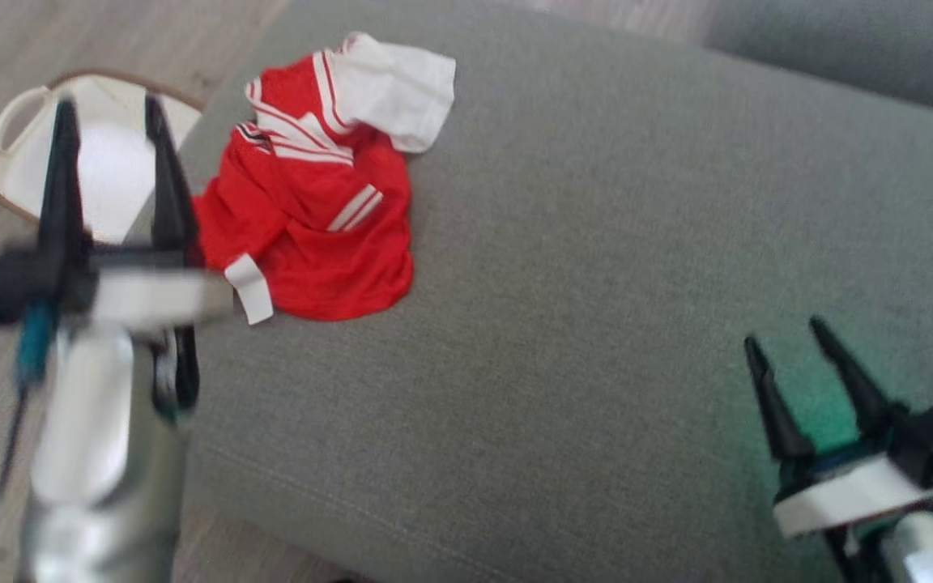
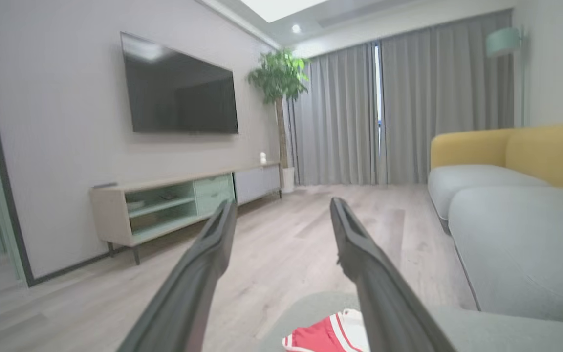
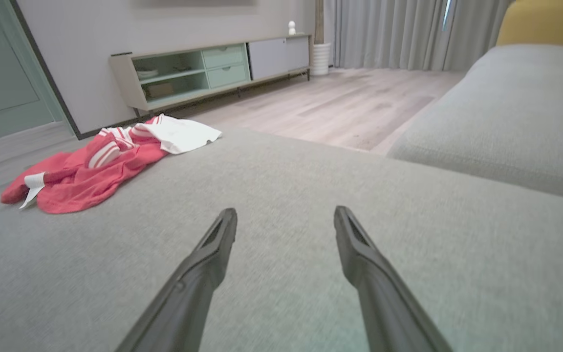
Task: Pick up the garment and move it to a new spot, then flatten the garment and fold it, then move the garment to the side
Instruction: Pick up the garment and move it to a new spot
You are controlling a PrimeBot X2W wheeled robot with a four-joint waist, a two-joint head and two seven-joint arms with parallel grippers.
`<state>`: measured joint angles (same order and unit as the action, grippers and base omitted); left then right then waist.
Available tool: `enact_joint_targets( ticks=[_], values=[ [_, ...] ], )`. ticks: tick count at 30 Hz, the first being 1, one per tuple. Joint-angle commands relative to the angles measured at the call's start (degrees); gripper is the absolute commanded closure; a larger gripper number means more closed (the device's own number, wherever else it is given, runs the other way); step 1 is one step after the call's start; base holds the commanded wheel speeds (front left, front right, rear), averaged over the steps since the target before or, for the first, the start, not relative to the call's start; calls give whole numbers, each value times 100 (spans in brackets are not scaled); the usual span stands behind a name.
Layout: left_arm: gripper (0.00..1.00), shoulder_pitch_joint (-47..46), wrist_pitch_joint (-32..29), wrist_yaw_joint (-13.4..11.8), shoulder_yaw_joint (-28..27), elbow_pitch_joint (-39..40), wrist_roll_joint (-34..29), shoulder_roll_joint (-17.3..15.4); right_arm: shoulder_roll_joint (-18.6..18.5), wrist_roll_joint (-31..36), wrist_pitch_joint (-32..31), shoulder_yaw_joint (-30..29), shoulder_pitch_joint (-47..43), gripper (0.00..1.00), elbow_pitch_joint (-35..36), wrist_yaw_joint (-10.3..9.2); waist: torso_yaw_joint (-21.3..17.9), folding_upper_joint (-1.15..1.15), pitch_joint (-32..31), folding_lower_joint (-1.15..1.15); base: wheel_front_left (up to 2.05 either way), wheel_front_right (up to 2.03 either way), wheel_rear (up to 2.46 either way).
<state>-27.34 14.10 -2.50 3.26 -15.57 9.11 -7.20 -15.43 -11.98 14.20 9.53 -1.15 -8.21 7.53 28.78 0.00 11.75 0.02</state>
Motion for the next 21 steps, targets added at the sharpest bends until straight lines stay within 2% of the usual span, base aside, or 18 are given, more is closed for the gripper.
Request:
enact_joint_targets(
  ticks=[1, 2, 3, 7, 12, 15, 21],
  values=[
    [0, -587, -193, 116, -218, -366, 127, -235, -227, -34, -52, 108, 233, 0, 320, -4, -148, 0, 420, -2, 0, 0, 0],
    [0, -909, -320, 244, -235, -755, 258, -241, -310, -34, -111, 116, 302, 0, 422, -4, -193, 0, 502, -2, 0, 0, 0],
    [0, -909, -320, 244, -235, -755, 258, -241, -310, -34, -111, 116, 302, 0, 422, -4, -193, 0, 502, -2, 0, 0, 0],
    [0, -1970, -959, 528, -371, -2374, 607, -424, -583, -50, -389, 165, 534, 0, 847, -4, -413, 0, 826, -2, 0, 0, 0],
    [0, -2739, -1793, 541, -510, -4028, 862, -608, -843, -37, -692, 107, 677, 0, 1319, -4, -665, 0, 1196, -2, 0, 0, 0],
    [0, -2923, -1981, 571, -601, -4660, 1020, -605, -913, -25, -815, 24, 696, 0, 1534, -4, -792, 0, 1361, -2, 0, 0, 0],
    [0, -3010, -1912, 710, -610, -5365, 1168, -486, -961, 16, -927, -161, 629, 0, 1797, -4, -890, 0, 1583, -2, 0, 0, 0]
  ],
)
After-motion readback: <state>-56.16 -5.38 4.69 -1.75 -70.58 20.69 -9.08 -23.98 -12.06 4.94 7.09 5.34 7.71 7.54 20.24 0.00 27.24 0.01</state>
